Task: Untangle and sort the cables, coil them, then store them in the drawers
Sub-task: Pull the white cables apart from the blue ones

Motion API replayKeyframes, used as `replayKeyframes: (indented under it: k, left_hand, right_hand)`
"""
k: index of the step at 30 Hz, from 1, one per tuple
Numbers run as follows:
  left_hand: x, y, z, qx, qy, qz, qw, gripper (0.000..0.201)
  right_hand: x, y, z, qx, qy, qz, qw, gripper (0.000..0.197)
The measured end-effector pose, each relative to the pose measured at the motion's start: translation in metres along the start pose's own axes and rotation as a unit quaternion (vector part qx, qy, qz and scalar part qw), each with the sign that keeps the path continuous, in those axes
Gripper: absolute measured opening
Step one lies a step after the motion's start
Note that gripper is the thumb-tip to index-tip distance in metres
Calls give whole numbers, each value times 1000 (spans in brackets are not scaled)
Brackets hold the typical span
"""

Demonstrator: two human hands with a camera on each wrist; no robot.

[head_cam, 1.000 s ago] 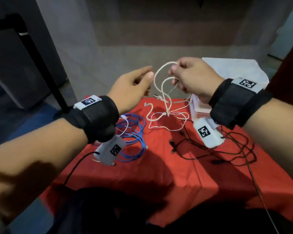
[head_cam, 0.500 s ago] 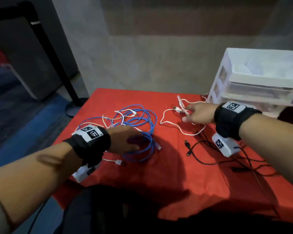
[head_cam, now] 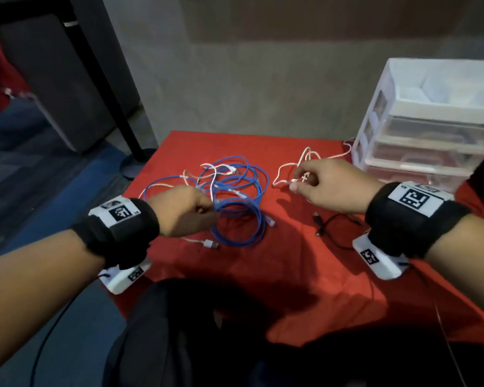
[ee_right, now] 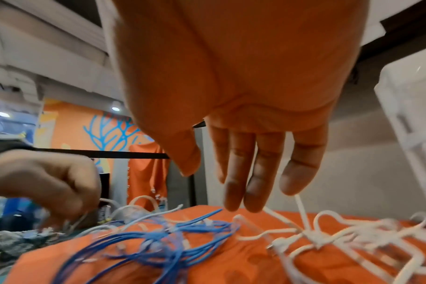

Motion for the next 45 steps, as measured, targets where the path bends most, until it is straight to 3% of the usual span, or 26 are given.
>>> replayKeyframes:
  k: [2, 5, 8, 10, 12, 14, 16, 18, 22, 28, 30, 32, 34, 37, 39, 41, 43, 45]
  left_hand:
    - [-10, -27, 8, -97, 31, -66, 993, 31]
    - [-20, -52, 16, -120, 29, -81, 989, 29]
    - [-23, -57, 14, -106, 35, -53, 992, 13]
    - [-17, -55, 13, -100, 28, -46, 994, 17]
    - [10, -41, 16, -66, -15, -3, 998, 18]
    - [43, -20, 19, -23, -70, 68, 995, 13]
    - [72, 1, 21, -4, -94, 107, 990, 13]
    - [89, 21, 23, 17, -92, 120, 988, 24]
    - [98, 58, 36, 66, -92, 42, 993, 32]
    - [22, 103, 51, 126, -11, 3, 992, 46]
    - [2, 112, 51, 139, 25, 3, 990, 41]
    - [1, 121, 48, 156, 38, -5, 987, 33]
    - [22, 132, 45, 185, 18, -17, 982, 37]
    - [87, 145, 40, 200, -58, -67, 976, 45]
    - [133, 150, 36, 196, -114, -117, 967, 46]
    - [165, 157, 32, 204, -137, -147, 958, 39]
    - [177, 167, 31, 214, -131, -132, 959, 28]
    - [179, 173, 32, 215, -126, -114, 962, 24]
  right_hand:
    - [-13, -21, 5, -33, 21, -2, 999, 23]
    - [-31, -50, 8, -72, 44, 0, 996, 26]
    - [-47, -66, 11, -87, 56, -23, 994, 27]
    - [-56, -67, 16, -86, 66, -35, 994, 24]
    - [-70, -65, 26, -79, 101, -62, 990, 20]
    - [-87, -59, 40, -62, 152, -82, 983, 30]
    - [-98, -49, 49, -37, 179, -79, 980, 22]
    - [-100, -34, 55, 0, 173, -75, 982, 8]
    - [-95, 18, 77, 106, 174, -13, 979, 17]
    - [31, 123, 112, 265, -22, -49, 963, 20]
    - [68, 128, 119, 249, -94, -54, 962, 21]
    - [77, 114, 117, 184, -130, -20, 974, 22]
    - [55, 97, 114, 145, -102, 16, 984, 19]
    - [-14, 80, 108, 141, 18, 53, 988, 24]
    - [-55, 80, 106, 165, 65, 16, 984, 44]
    - [-78, 93, 108, 203, 56, -26, 977, 59]
    - [-88, 102, 108, 199, 53, -84, 975, 51]
    - [-90, 104, 106, 164, 99, -217, 957, 30]
Point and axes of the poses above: each hand's wrist, its own z-axis away from the middle knuckle, its own y-axis out of the back of the hand, x = y × z, the point moved 9 cm from there along -z, towards the middle knuckle, and after that the axes turned 13 degrees about -x, right-handed, at the moved point
